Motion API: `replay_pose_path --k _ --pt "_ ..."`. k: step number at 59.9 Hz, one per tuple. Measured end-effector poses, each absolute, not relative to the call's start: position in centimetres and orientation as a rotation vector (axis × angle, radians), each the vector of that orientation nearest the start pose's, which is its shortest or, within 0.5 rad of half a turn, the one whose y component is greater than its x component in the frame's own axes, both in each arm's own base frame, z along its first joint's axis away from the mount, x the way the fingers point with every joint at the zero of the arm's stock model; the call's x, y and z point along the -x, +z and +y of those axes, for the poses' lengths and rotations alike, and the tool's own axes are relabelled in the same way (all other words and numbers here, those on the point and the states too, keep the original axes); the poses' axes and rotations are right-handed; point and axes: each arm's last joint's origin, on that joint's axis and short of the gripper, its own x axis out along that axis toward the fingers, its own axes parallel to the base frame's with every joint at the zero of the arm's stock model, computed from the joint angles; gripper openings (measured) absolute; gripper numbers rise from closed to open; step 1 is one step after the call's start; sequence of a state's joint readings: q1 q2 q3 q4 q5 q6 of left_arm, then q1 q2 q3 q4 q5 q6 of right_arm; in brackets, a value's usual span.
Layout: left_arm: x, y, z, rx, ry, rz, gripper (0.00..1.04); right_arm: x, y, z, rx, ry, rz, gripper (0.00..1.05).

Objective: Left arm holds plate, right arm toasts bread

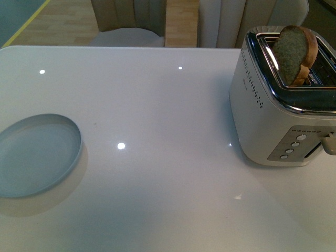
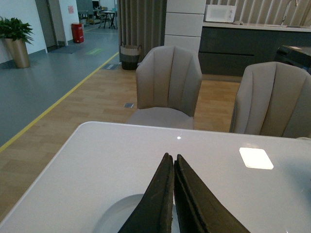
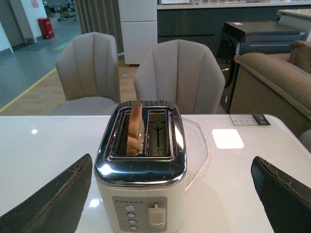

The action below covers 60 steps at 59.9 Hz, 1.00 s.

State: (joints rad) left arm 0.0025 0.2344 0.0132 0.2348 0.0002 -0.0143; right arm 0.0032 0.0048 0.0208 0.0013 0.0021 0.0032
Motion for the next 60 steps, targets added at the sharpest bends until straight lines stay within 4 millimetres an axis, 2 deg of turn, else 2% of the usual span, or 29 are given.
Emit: replay_pose_path --k 13,22,47,51,60 --pt "-10.8 17.1 0.0 0.014 0.002 -0.014 0.03 -9.7 17.0 0.0 -0.003 0.001 -0.017 0.96" --pt "-9.8 16.7 0.0 0.013 0.003 -0.003 0.03 -9.7 17.0 0.0 -0.003 0.002 -0.017 0.96" --pt "-9.7 16.8 0.0 0.012 0.003 -0.009 0.03 -9.7 17.0 0.0 -0.003 0.001 -0.017 0.96" --pt "-9.7 16.8 0.0 0.012 0.003 -0.009 0.13 -9.7 17.0 0.0 -0.003 0.001 -0.017 0.96" --pt "-9.7 16.8 0.0 0.012 0.003 -0.009 0.45 -9.7 17.0 0.0 -0.003 0.002 -0.017 0.96"
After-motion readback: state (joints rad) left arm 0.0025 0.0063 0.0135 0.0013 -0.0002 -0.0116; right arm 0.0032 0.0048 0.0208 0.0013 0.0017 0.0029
